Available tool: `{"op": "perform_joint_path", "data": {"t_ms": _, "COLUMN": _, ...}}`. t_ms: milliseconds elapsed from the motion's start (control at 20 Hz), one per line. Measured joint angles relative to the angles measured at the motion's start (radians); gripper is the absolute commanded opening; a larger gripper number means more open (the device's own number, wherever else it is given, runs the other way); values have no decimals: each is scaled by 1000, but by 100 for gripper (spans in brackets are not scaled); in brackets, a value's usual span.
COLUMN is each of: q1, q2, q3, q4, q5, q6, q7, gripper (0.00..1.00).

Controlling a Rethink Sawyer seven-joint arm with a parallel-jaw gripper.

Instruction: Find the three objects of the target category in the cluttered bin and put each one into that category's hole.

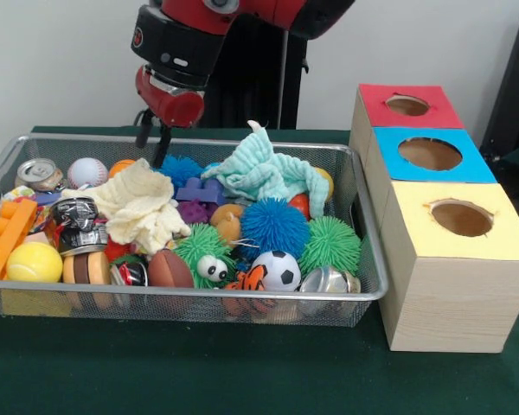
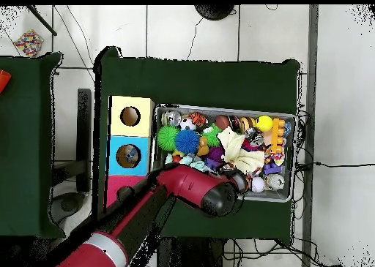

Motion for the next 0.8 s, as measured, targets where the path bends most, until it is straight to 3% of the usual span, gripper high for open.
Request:
{"op": "perform_joint_path", "data": {"t_ms": 400, "q1": -16, "q2": -70, "q3": 63, "q4": 60, "q5": -1, "q6": 0, "q7": 0, "gripper": 100}}
{"op": "perform_joint_path", "data": {"t_ms": 800, "q1": 62, "q2": -109, "q3": 63, "q4": 88, "q5": -8, "q6": 0, "q7": 0, "gripper": 100}}
